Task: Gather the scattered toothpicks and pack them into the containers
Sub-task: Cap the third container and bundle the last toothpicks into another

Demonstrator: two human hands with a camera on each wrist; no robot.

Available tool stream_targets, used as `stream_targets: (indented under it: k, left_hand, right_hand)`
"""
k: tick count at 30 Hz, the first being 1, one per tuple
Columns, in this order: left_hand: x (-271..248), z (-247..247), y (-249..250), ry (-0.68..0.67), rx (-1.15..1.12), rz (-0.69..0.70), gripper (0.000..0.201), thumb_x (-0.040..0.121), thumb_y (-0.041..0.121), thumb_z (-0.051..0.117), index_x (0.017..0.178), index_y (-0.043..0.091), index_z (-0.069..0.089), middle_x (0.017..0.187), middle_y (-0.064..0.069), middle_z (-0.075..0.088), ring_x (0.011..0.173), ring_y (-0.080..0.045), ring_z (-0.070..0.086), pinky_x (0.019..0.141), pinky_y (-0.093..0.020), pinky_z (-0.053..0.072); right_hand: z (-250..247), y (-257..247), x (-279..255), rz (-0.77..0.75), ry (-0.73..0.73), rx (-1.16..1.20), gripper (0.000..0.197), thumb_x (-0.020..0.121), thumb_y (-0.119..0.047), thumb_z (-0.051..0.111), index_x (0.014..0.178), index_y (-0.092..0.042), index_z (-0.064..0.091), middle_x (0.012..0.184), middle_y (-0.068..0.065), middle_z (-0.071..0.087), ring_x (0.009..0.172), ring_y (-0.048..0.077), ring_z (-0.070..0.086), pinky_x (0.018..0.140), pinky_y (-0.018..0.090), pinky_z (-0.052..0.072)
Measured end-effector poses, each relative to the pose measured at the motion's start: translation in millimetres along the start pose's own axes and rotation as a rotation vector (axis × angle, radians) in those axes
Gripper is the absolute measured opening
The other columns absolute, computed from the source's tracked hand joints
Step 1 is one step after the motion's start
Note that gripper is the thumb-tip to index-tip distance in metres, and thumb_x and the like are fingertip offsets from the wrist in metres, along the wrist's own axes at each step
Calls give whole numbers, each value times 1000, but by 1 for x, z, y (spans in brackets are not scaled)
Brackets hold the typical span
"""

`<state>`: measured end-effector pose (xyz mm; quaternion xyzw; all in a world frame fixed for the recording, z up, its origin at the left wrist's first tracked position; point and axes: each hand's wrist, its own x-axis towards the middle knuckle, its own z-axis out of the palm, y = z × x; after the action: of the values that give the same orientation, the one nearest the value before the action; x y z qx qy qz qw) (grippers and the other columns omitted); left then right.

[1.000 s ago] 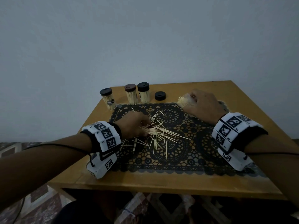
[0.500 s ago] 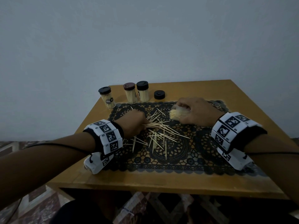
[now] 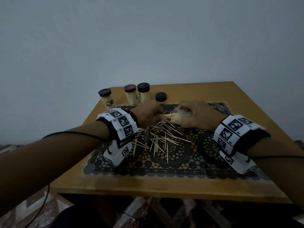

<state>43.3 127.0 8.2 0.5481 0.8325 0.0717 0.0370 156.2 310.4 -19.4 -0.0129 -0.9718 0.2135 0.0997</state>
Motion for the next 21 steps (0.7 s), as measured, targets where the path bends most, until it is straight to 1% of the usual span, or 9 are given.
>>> stream_targets:
  k: [3,7,10,12,14,17,18,19,21]
  left_hand:
    - [6,2,10,-2,-3,19,18,94,15,58,94,4,72,86,-10,70,71,-18,55,57,-22,29]
    - [12,8,15,108,-25,28,19,87,17,67,105,9,67,99,-6,69,87,-20,62,68,-24,39]
    - [13,10,18,229,-148,-14,25,81,13,73,100,10,58,94,-5,66,84,-18,61,59,-14,36]
    - [15,12,20,271,-157,5,18,80,10,73,94,10,62,90,-4,66,81,-16,60,55,-8,33]
    - [14,10,23,279,-177,3,15,80,9,72,94,9,67,92,-3,67,81,-11,58,59,-9,34]
    - [9,9,18,260,-268,-17,21,83,16,72,103,11,68,92,2,64,78,-4,54,64,-4,39]
    - [6,9,16,261,-320,-26,24,84,16,71,107,11,66,96,3,63,82,-3,56,72,-5,43]
    - [2,8,13,266,-362,-47,28,86,15,70,113,12,63,103,1,65,91,-6,59,82,-13,48]
    - [-4,9,6,253,-403,-129,38,88,8,63,126,10,55,119,-5,63,110,-16,59,96,-31,48]
  right_hand:
    - [0,-1,-1,-5,-1,17,42,72,-25,81,109,-18,63,100,-1,61,84,16,55,66,24,39]
    - [0,0,0,-2,-12,14,42,72,-25,80,109,-18,63,99,-1,62,84,16,55,68,27,40]
    - [1,-1,1,-10,-14,20,40,71,-26,81,106,-20,63,97,-1,62,82,16,55,68,27,40]
    - [0,-1,-1,-5,-16,29,41,70,-27,81,106,-19,64,96,-3,61,83,14,56,69,28,42]
    - [0,-2,-1,-1,-3,38,43,70,-27,83,107,-18,65,95,-4,62,83,14,57,71,28,45]
    - [0,-2,-1,0,17,47,44,68,-29,84,107,-17,66,95,-3,63,85,16,59,73,32,49]
    - [0,-2,-1,1,18,46,45,69,-30,84,107,-17,65,96,-2,64,86,17,59,75,33,50]
    - [0,-2,-1,1,16,45,45,69,-30,84,108,-17,65,97,-1,64,86,17,59,76,34,50]
    - [0,-1,0,2,13,46,46,71,-31,83,110,-15,64,99,-1,64,87,17,58,77,34,51]
